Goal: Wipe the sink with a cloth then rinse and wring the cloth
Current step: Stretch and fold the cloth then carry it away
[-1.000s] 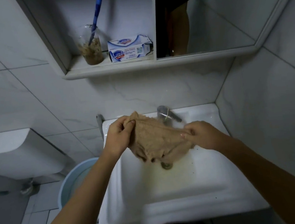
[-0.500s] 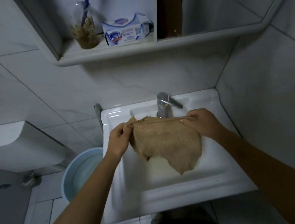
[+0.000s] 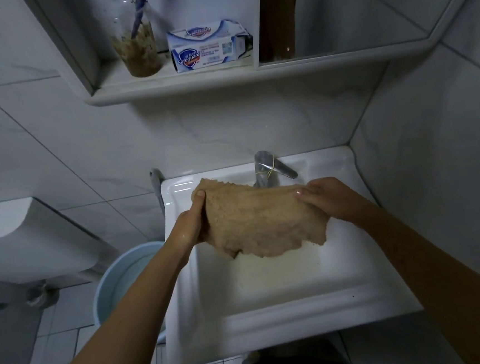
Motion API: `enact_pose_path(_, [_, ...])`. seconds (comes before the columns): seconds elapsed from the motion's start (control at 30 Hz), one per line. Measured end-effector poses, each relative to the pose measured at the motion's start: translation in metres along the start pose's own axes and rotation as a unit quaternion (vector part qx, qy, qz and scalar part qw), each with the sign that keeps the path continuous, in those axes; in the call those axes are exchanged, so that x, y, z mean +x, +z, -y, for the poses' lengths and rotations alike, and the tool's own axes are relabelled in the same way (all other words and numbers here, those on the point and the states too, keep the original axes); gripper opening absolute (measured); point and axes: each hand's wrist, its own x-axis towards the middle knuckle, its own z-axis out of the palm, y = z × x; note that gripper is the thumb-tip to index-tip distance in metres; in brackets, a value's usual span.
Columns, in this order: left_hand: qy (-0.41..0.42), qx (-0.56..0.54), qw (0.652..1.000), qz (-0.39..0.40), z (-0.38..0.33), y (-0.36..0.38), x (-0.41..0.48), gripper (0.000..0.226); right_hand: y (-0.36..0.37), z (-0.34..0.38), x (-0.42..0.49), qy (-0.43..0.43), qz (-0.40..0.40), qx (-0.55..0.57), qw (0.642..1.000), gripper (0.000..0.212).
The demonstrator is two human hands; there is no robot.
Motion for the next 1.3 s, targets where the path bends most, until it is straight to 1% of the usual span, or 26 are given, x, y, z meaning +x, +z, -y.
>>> enact_pose_path(0.07, [-0.036, -0.034, 0.998, 0.024, 0.002, 0.003, 0.001, 0.056, 0.002, -0.001, 0.001, 0.028, 0.003, 0.024, 0.999, 0.033])
enact_pose_path(0.13, [-0.078, -0.021, 0.996, 0.043, 0.011, 0.004, 0.001, 0.059, 0.008, -0.010, 0.002, 0.067, 0.015, 0.010, 0.998, 0.038])
enact_pose_path(0.23, [-0.117, -0.015, 0.990, 0.078, 0.030, 0.002, 0.003, 0.065, 0.017, -0.032, -0.005, 0.114, 0.052, 0.033, 0.992, 0.027])
enact_pose_path(0.27, [-0.128, -0.009, 0.989, 0.074, 0.037, 0.002, 0.002, 0.063, 0.020, -0.040, -0.008, 0.118, 0.061, 0.022, 0.991, 0.026])
enact_pose_path(0.33, [-0.134, 0.035, 0.990, 0.037, 0.052, 0.005, 0.000, 0.053, 0.029, -0.058, -0.013, 0.110, 0.067, 0.002, 0.992, 0.029])
enact_pose_path(0.4, [-0.104, 0.085, 0.991, 0.003, 0.070, 0.010, -0.004, 0.039, 0.040, -0.072, -0.021, 0.096, 0.062, -0.009, 0.993, 0.032])
enact_pose_path(0.43, [-0.084, 0.084, 0.993, 0.003, 0.079, 0.013, -0.007, 0.035, 0.046, -0.077, -0.024, 0.088, 0.058, -0.016, 0.994, 0.031])
enact_pose_path(0.5, [-0.054, 0.065, 0.996, 0.015, 0.090, 0.017, -0.014, 0.035, 0.054, -0.088, -0.030, 0.075, 0.048, -0.027, 0.996, 0.028])
enact_pose_path(0.57, [-0.048, 0.046, 0.998, 0.019, 0.097, 0.021, -0.016, 0.039, 0.057, -0.098, -0.032, 0.078, 0.039, -0.022, 0.996, 0.030])
enact_pose_path(0.63, [-0.068, 0.024, 0.997, 0.033, 0.102, 0.027, -0.016, 0.041, 0.059, -0.108, -0.032, 0.093, 0.045, -0.014, 0.995, 0.030])
enact_pose_path(0.7, [-0.108, 0.011, 0.993, 0.049, 0.107, 0.035, -0.017, 0.033, 0.060, -0.117, -0.030, 0.111, 0.078, -0.014, 0.991, 0.027])
enact_pose_path(0.77, [-0.145, 0.037, 0.987, 0.064, 0.117, 0.042, -0.019, 0.022, 0.062, -0.126, -0.026, 0.118, 0.118, -0.041, 0.985, 0.024])
enact_pose_path(0.8, [-0.155, 0.061, 0.984, 0.071, 0.123, 0.044, -0.019, 0.023, 0.063, -0.131, -0.024, 0.114, 0.131, -0.064, 0.983, 0.027])
enact_pose_path(0.87, [-0.156, 0.116, 0.978, 0.076, 0.136, 0.046, -0.022, 0.034, 0.067, -0.141, -0.018, 0.104, 0.146, -0.125, 0.976, 0.031])
enact_pose_path(0.93, [-0.134, 0.194, 0.970, 0.050, 0.149, 0.050, -0.027, 0.050, 0.075, -0.151, -0.016, 0.093, 0.163, -0.185, 0.965, 0.021])
enact_pose_path(0.97, [-0.114, 0.249, 0.961, 0.034, 0.155, 0.053, -0.030, 0.055, 0.082, -0.157, -0.016, 0.082, 0.179, -0.217, 0.956, 0.018])
enact_pose_path(1.0, [-0.090, 0.314, 0.945, 0.024, 0.162, 0.055, -0.033, 0.059, 0.090, -0.162, -0.017, 0.067, 0.196, -0.254, 0.945, 0.020])
enact_pose_path(1.07, [-0.034, 0.443, 0.896, 0.010, 0.174, 0.059, -0.041, 0.058, 0.102, -0.170, -0.022, 0.038, 0.208, -0.314, 0.926, 0.029])
enact_pose_path(1.13, [0.038, 0.529, 0.848, -0.008, 0.183, 0.059, -0.049, 0.048, 0.108, -0.177, -0.026, 0.010, 0.171, -0.328, 0.929, 0.039])
enact_pose_path(1.17, [0.079, 0.549, 0.832, -0.013, 0.185, 0.057, -0.052, 0.043, 0.109, -0.180, -0.028, -0.017, 0.141, -0.326, 0.935, 0.042])
enact_pose_path(1.23, [0.161, 0.551, 0.819, 0.009, 0.188, 0.054, -0.059, 0.038, 0.107, -0.185, -0.032, -0.090, 0.099, -0.311, 0.941, 0.040])
enact_pose_path(1.27, [0.194, 0.538, 0.820, 0.037, 0.189, 0.052, -0.063, 0.037, 0.106, -0.186, -0.035, -0.124, 0.099, -0.299, 0.941, 0.035])
enact_pose_path(1.3, [0.212, 0.523, 0.822, 0.068, 0.190, 0.051, -0.067, 0.038, 0.104, -0.187, -0.038, -0.146, 0.117, -0.272, 0.944, 0.029])
